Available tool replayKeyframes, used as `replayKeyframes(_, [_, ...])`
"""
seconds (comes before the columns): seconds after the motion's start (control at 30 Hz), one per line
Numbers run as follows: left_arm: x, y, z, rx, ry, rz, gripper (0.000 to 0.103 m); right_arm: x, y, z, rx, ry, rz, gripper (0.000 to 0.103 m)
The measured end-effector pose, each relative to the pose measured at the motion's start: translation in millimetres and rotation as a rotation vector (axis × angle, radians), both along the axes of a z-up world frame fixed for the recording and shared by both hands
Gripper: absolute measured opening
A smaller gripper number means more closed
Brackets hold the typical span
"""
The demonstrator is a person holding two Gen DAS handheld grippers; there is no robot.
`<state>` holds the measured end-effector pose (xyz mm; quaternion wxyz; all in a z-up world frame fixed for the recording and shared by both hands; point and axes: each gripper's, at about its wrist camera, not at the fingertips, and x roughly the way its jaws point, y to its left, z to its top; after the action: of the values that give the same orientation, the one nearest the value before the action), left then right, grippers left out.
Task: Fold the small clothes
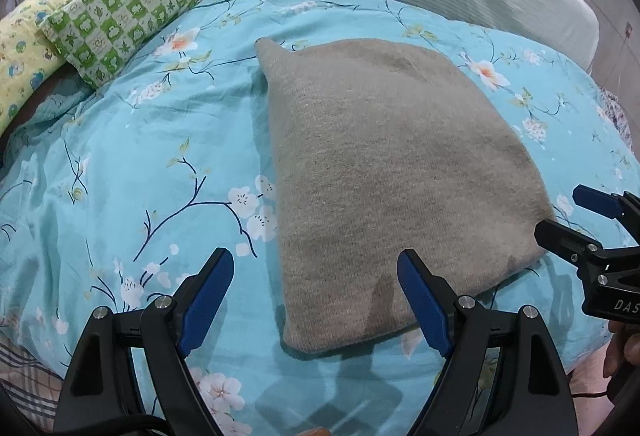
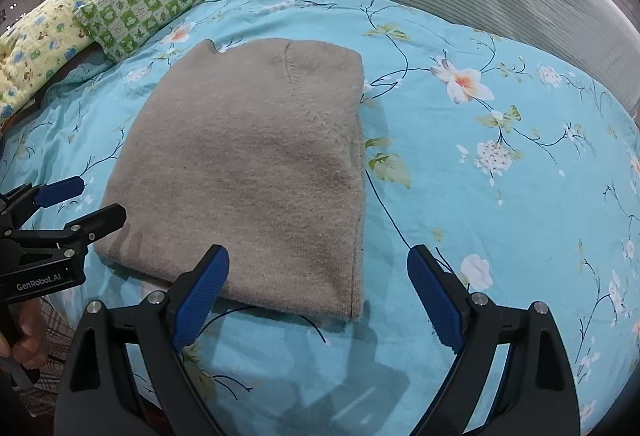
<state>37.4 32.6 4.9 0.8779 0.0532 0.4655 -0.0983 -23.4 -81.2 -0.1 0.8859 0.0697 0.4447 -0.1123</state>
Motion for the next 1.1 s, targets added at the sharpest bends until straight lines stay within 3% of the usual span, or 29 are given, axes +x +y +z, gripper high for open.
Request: replayKeyframes(1.1, [0,-8,11,-0.007,-0.016,0.005,0.085,4,-3,4,0.056,-0.039,-0.003,0.091])
